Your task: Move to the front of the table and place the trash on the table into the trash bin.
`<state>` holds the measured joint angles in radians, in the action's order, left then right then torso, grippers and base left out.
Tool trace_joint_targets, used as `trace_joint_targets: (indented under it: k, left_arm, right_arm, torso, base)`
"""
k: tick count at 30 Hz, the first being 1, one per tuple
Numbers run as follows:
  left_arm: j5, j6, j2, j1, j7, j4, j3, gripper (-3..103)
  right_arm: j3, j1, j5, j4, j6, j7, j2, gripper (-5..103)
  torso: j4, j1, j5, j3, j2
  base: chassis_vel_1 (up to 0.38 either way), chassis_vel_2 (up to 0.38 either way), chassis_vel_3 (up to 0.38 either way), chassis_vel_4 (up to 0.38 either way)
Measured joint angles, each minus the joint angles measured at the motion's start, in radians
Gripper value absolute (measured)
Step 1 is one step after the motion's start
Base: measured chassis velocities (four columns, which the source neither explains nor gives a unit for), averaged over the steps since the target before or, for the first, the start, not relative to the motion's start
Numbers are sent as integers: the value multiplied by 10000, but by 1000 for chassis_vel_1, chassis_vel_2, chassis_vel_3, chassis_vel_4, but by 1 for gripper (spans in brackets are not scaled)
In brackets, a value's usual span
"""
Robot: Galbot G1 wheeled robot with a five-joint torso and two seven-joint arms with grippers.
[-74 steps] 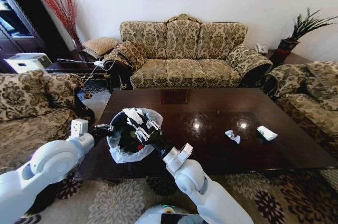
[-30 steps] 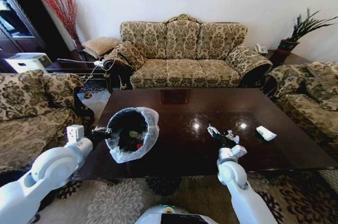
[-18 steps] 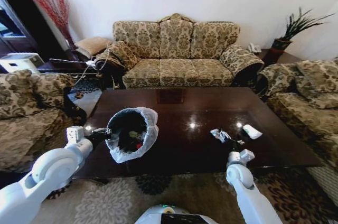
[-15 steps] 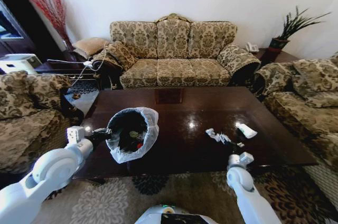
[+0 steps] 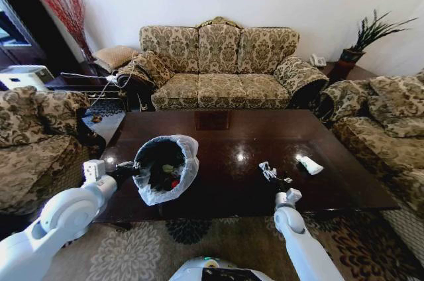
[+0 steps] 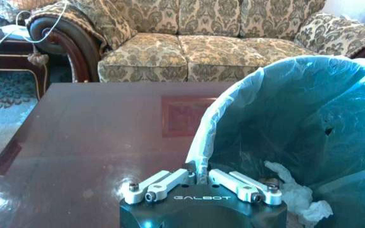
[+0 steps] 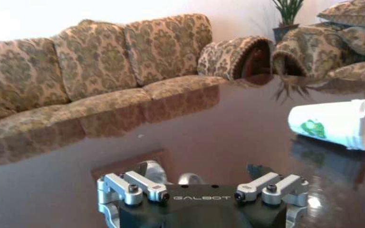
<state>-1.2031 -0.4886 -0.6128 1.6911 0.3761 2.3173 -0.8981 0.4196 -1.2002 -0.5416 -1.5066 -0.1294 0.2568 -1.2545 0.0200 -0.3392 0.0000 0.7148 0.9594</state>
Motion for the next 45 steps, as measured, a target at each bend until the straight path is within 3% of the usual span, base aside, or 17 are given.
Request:
trace_joint_targets:
  k: [4,6,7,9,12,14,16,18,26,31,36,39,43,45]
  left_arm:
    - [8,20,1,0,-5,-7,-17,0]
    - [8,21,1,-4,-5,-8,-15,0]
    - [8,25,17,-24,-5,-9,-1,0]
    - [8,26,28,-34,-6,-9,7,0]
    - [1,27,83,-47,-10,-14,13,0]
    - [0,27,91,-46,-9,-17,13,0]
    - [-5,27,109,-33,-11,-25,6,0]
    - [-5,26,116,-31,-12,-28,6,0]
    - [-28,27,230,-36,-21,-29,0,0]
    - [-44,27,264,-27,-24,-29,-27,0]
    - [-64,-8,437,-13,-8,-29,-19,0]
    - [-108,-106,743,-3,53,-29,-14,0]
    - [-225,-164,900,-12,117,-23,-14,0]
    - [-270,-192,939,-7,139,33,-14,0]
  right_arm:
    - [-63,-14,17,66,128,-49,58,91]
    - [-73,-23,17,66,138,-71,64,91]
    - [-116,-66,-6,65,209,-124,66,82]
    - [-125,-84,-24,65,253,-133,46,82]
    - [-139,-82,-48,110,280,-154,-7,65]
    - [-137,-82,-45,124,275,-220,-8,65]
    - [-134,-113,-35,126,255,-302,-6,48]
    - [-138,-122,-36,121,255,-304,-6,48]
    - [-199,-135,-125,42,244,-296,-49,16]
    - [-236,-206,-340,-305,285,-314,-48,9]
    - [-419,-471,-653,-2467,-234,-1467,-101,9]
    - [-1438,-440,-671,-5062,-70,-2475,-37,9]
    - [-2637,-56,-526,-6263,200,-2920,52,9]
    - [-3854,396,-113,-6793,438,-2968,40,9]
  torso:
    - [2,1,-3,0,0]
    - [3,0,-4,0,0]
    - [3,1,-3,0,0]
    - [3,0,-1,0,0]
    - [2,0,1,0,0]
    - [2,0,2,0,0]
    - [2,0,0,0,0]
    - [2,0,0,0,0]
    - [1,0,-4,-1,0]
    - [2,0,6,0,0]
    - [1,0,-3,0,-1]
    - [2,1,-8,-1,0]
    - [2,1,-4,-1,0]
    - [4,0,-1,-1,0]
  base:
    - [0,0,0,0]
    - [0,0,0,0]
    - [0,0,0,0]
    - [0,0,0,0]
    - [0,0,0,0]
    - [0,0,0,0]
    - [0,0,0,0]
    - [0,0,0,0]
    - [0,0,0,0]
    - [0,0,0,0]
    - [0,0,0,0]
    - [0,0,0,0]
    - [0,0,0,0]
    - [0,0,0,0]
